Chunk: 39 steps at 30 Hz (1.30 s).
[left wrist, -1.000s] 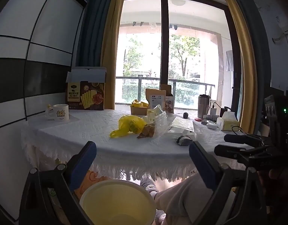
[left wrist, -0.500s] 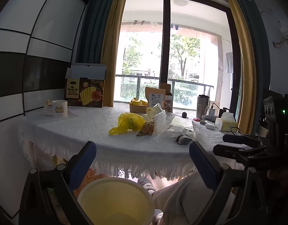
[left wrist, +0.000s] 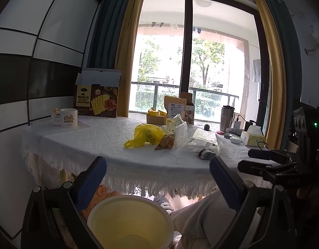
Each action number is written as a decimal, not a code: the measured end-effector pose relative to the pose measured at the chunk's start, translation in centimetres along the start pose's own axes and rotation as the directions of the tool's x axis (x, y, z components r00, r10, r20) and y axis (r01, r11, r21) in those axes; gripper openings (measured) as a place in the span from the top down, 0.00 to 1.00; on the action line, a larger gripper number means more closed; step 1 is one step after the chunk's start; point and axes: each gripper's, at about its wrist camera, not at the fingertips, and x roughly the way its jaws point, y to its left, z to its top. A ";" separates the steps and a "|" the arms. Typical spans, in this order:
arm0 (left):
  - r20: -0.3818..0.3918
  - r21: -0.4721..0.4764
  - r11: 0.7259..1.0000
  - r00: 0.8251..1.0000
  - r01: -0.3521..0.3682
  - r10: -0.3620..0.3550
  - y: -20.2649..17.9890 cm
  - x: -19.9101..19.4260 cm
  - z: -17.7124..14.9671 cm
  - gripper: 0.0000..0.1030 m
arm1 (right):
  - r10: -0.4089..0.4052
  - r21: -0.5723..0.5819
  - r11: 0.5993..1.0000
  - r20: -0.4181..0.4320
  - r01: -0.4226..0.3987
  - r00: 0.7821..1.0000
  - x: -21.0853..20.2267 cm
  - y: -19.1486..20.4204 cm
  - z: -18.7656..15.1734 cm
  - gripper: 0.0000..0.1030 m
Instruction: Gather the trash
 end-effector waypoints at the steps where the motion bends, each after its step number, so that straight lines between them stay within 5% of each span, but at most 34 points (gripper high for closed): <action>1: 0.000 -0.001 1.000 1.000 0.000 0.000 0.0 0.0 0.0 0.03 | 0.000 0.000 1.000 0.000 0.000 1.000 -0.1 0.1 0.1 0.14; 39: 0.002 -0.002 1.000 1.000 0.010 -0.010 0.4 -0.3 0.1 0.03 | 0.000 -0.008 1.000 0.002 0.000 1.000 -0.3 0.3 0.4 0.14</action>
